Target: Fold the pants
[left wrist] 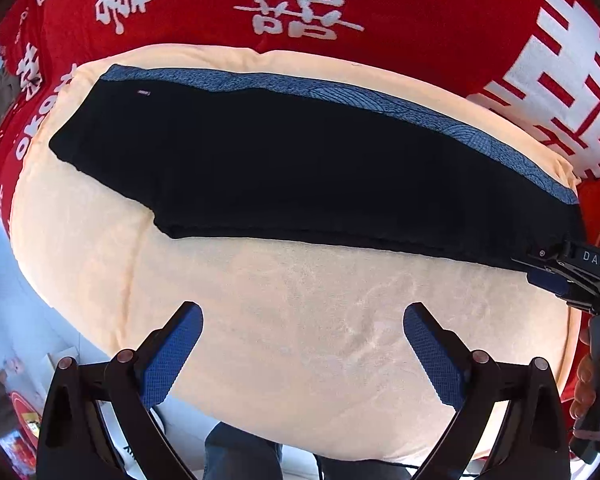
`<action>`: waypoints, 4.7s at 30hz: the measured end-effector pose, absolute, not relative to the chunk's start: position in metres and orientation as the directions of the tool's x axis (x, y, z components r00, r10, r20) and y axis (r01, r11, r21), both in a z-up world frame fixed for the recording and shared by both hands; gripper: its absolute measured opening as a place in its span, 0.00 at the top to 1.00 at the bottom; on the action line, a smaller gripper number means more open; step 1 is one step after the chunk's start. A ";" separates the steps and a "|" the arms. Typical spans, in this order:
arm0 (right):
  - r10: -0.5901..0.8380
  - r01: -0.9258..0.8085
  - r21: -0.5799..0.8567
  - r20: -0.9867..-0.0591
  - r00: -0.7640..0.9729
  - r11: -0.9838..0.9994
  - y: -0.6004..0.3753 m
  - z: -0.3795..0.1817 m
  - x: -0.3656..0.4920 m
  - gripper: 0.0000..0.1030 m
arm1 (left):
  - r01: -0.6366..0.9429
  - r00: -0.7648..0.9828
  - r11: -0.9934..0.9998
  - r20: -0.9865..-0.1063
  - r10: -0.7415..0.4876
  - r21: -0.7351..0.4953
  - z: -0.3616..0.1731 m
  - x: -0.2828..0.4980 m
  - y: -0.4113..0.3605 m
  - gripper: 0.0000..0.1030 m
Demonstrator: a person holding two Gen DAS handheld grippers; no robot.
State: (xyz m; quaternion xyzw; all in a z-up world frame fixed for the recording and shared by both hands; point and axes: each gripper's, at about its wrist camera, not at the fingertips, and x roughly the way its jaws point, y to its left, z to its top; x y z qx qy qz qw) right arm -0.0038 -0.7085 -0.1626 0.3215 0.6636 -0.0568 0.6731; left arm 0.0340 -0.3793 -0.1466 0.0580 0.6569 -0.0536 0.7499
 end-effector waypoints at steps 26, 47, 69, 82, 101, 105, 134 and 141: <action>0.331 0.649 0.687 -0.726 0.602 0.326 -0.771 -0.191 -0.119 0.28 | 0.490 0.165 0.872 -0.980 -0.111 -0.016 -0.212 0.100 -0.494 0.02; 0.199 0.520 0.832 -0.552 0.809 0.193 -0.792 -0.208 -0.130 0.28 | 0.496 0.149 0.867 -0.980 -0.128 -0.037 -0.237 0.109 -0.500 0.01; 0.216 0.457 0.701 -0.646 0.732 0.548 -0.772 -0.127 -0.060 0.85 | 0.594 0.184 0.789 -0.928 -0.323 -0.156 -0.229 0.096 -0.549 0.45; -0.002 0.368 0.247 -0.828 0.561 0.896 -0.610 -0.057 0.023 0.81 | 0.644 0.116 0.736 -0.924 -0.363 -0.208 -0.186 0.117 -0.444 0.23; 0.062 0.159 0.127 -0.931 0.361 0.979 -0.420 -0.121 0.066 0.43 | 0.460 0.119 0.882 -0.977 -0.178 -0.105 -0.200 0.167 -0.256 0.23; 0.330 0.444 0.544 -0.817 0.472 0.712 -0.499 -0.137 0.048 0.43 | 0.482 0.071 0.841 -0.945 -0.318 -0.247 -0.168 0.162 -0.273 0.23; 0.459 0.542 0.840 -0.480 0.748 -0.006 -0.558 -0.221 0.032 0.94 | 0.522 -0.106 0.720 -0.872 -0.477 -0.457 -0.168 0.167 -0.349 0.54; 0.525 0.535 0.836 -0.512 0.680 0.123 -0.544 -0.183 0.031 0.94 | 0.559 -0.056 0.682 -0.842 -0.537 -0.472 -0.126 0.135 -0.332 0.54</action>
